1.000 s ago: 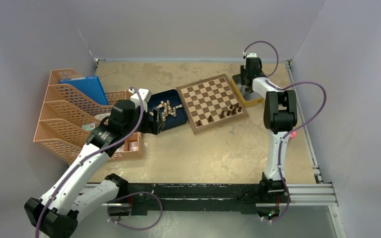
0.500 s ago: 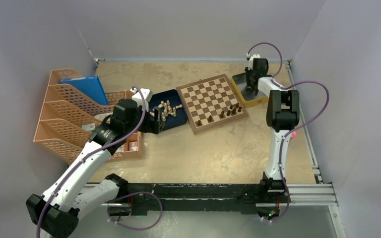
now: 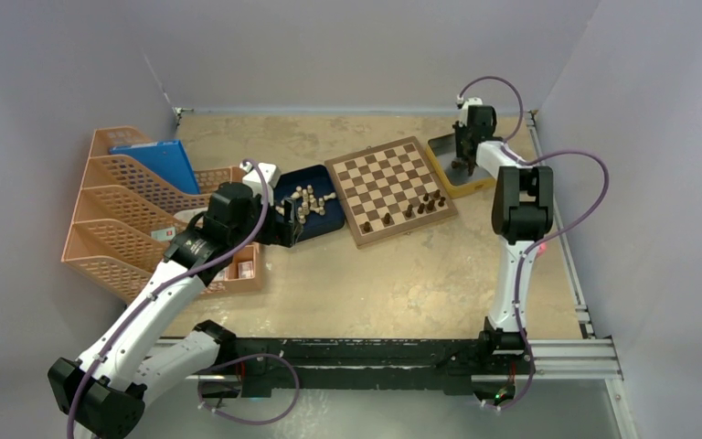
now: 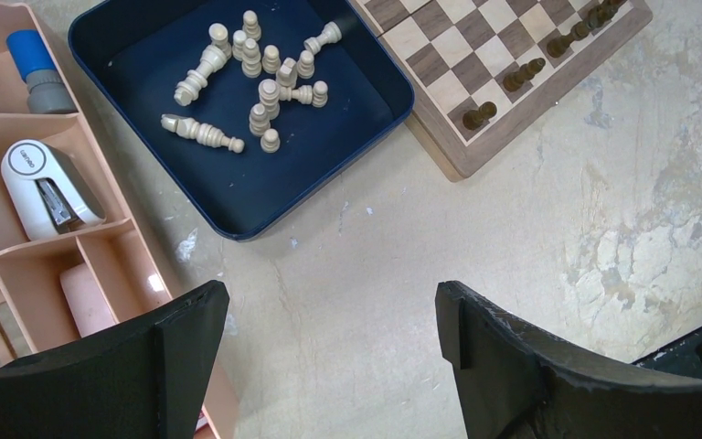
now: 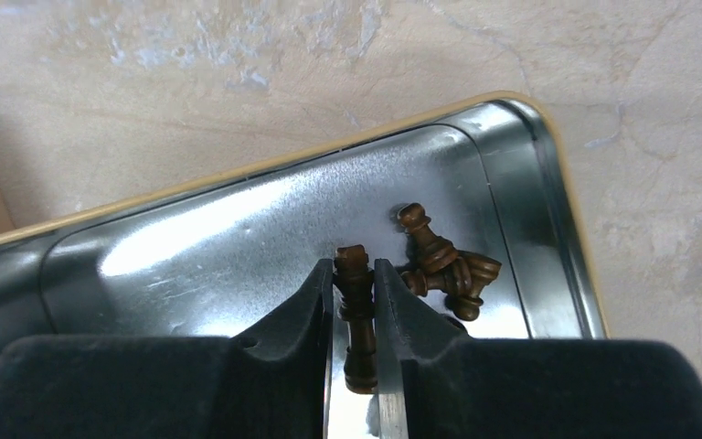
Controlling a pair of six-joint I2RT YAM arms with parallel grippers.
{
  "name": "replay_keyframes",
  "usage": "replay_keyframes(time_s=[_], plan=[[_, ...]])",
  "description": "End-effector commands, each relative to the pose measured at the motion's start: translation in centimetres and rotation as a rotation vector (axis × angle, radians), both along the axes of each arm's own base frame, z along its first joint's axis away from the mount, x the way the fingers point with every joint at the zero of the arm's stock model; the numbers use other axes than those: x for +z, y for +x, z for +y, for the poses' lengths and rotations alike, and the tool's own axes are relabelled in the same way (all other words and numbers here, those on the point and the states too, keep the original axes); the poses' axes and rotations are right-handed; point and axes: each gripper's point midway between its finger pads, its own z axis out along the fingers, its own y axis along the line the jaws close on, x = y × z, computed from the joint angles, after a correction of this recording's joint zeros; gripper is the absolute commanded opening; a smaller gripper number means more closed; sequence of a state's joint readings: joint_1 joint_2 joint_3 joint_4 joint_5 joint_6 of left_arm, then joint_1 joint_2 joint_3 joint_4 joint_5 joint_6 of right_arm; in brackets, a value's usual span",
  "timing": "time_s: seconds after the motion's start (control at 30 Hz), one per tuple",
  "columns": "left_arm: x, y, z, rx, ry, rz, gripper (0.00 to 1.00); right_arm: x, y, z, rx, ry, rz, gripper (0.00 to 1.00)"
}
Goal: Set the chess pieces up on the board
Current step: Pick up the chess piece from the storage box.
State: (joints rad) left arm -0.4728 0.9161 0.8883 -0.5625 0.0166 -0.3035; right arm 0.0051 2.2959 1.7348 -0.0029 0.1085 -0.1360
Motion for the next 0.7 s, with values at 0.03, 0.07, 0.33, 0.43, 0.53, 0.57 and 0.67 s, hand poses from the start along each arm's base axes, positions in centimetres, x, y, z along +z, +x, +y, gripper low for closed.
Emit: replay_keyframes(time_s=[0.03,0.07,0.33,0.43,0.53,0.57,0.67], plan=[[2.0,0.7,-0.4,0.016,-0.044,-0.054,0.84,10.2,0.8,0.3,-0.078,0.06,-0.208,0.11],[2.1,0.7,-0.5,0.016,-0.051,-0.053,0.84,10.9,0.6,0.3,-0.101,0.073,-0.219,0.11],[4.5,-0.3,-3.3,-0.084,-0.196,-0.032,0.84,16.0,-1.9,1.6,-0.217,0.271,-0.273,0.12],[6.0,-0.9,-4.6,-0.125,-0.279,-0.021,0.83,16.9,-3.5,3.7,-0.204,0.381,-0.271,0.11],[7.0,-1.8,-6.4,-0.185,-0.382,0.02,0.81,17.8,-5.4,6.5,-0.139,0.482,-0.263,0.11],[7.1,-2.1,-7.0,-0.212,-0.419,0.038,0.8,18.1,-6.1,7.3,-0.12,0.507,-0.264,0.11],[7.4,-2.5,-8.2,-0.251,-0.49,0.075,0.78,19.4,-8.3,10.2,-0.053,0.585,-0.277,0.11]])
